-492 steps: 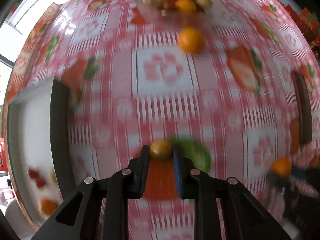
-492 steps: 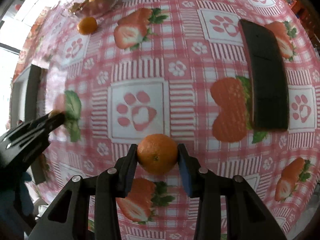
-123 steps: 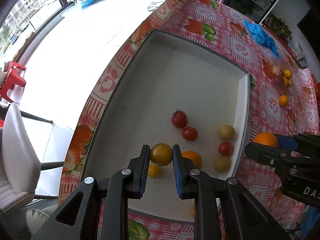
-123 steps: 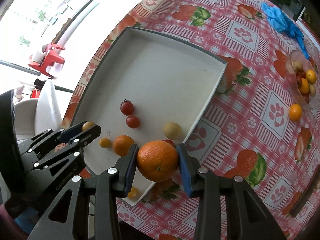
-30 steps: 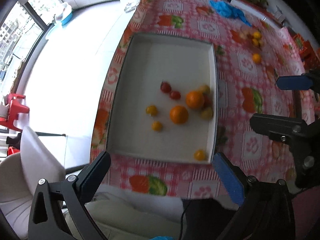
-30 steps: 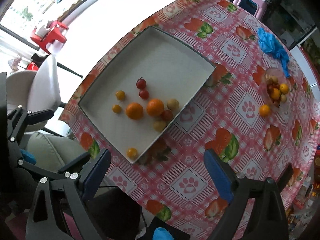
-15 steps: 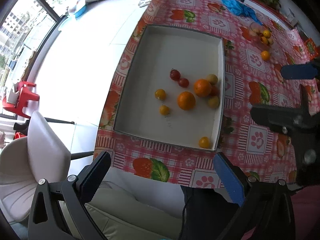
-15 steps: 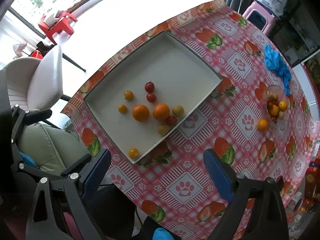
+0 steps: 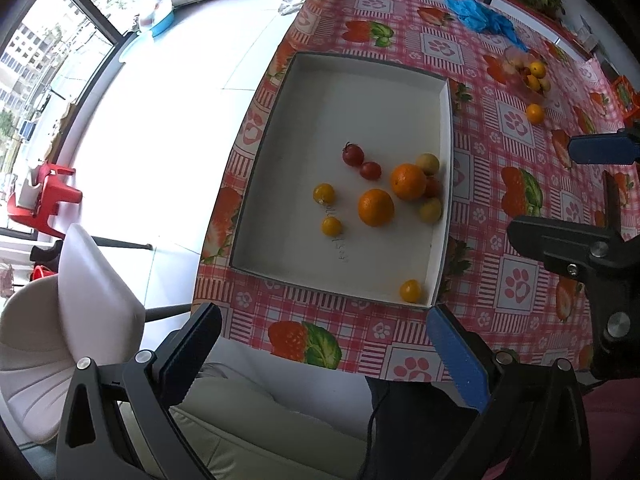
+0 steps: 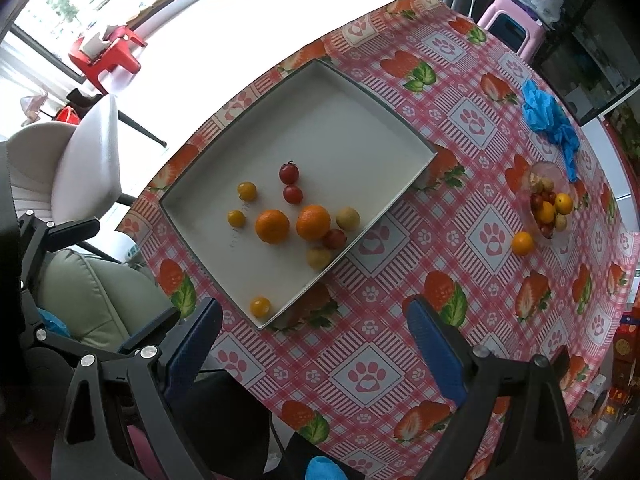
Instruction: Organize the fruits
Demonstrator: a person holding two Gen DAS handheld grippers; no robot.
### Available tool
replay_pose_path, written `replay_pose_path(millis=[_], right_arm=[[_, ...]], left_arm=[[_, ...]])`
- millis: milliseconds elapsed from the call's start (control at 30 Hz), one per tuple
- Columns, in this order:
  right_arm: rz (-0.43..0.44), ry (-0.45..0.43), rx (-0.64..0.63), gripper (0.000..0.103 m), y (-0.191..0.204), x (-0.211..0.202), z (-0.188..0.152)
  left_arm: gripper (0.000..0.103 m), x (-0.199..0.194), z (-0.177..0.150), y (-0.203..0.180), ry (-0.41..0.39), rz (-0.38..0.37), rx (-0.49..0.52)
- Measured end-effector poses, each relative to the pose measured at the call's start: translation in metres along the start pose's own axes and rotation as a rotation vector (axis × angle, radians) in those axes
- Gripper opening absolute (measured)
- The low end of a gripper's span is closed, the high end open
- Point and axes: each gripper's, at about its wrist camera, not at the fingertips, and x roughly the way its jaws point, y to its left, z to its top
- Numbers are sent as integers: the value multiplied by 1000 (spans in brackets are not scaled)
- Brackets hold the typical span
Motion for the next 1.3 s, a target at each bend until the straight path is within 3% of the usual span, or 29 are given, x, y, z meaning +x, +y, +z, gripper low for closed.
replay_pose_path(millis=[1300], right_arm=[[1,4,1,95,-4,0,1]], left_arm=[[103,4,4,-6,15,23,34]])
